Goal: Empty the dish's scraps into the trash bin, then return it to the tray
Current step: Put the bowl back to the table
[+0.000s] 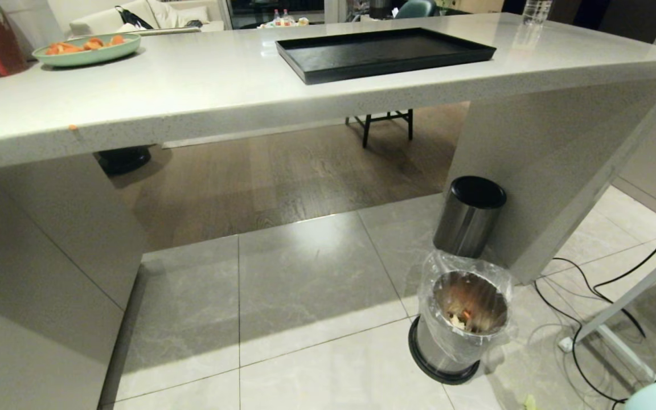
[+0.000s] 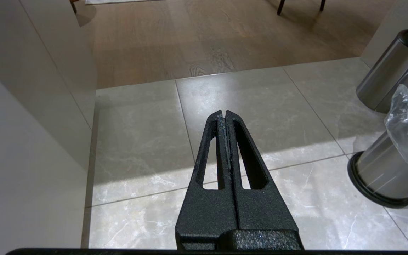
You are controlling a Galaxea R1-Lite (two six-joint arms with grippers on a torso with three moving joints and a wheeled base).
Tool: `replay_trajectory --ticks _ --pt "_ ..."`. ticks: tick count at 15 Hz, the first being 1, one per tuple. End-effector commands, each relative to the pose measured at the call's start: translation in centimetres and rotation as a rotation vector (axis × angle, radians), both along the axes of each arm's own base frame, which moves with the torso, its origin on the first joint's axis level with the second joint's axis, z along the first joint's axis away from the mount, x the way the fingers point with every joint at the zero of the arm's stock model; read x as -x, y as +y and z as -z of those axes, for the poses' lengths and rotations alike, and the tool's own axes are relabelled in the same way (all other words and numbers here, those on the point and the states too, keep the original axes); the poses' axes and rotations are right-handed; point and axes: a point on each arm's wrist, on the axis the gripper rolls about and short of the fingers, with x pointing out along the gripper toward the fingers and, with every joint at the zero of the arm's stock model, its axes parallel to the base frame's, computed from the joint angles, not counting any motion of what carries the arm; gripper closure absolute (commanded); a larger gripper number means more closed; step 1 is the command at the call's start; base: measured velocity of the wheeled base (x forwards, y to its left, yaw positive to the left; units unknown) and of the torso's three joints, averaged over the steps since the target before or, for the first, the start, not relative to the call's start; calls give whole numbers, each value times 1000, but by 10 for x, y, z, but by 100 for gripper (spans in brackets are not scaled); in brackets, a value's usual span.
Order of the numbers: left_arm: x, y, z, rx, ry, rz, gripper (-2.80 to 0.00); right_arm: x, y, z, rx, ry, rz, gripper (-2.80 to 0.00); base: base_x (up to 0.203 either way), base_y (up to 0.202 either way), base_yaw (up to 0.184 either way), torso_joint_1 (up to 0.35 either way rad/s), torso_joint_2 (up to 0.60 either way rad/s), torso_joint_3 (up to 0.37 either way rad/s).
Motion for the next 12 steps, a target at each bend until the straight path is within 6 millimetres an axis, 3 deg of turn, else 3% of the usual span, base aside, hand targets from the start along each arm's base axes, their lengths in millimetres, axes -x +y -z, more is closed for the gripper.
replay_trajectory --ticks 1,4,10,12 --pt "0 0 0 1 1 1 0 0 0 0 -7 0 0 0 0 0 0 0 0 0" --pt "0 0 0 1 1 0 0 0 0 0 -55 1 1 0 0 0 0 0 0 0" --pt "0 0 0 1 1 0 0 0 0 0 -58 1 1 0 -1 -5 112 2 4 3" --pt "0 0 0 1 1 0 0 0 0 0 -59 1 1 0 0 0 0 0 0 0"
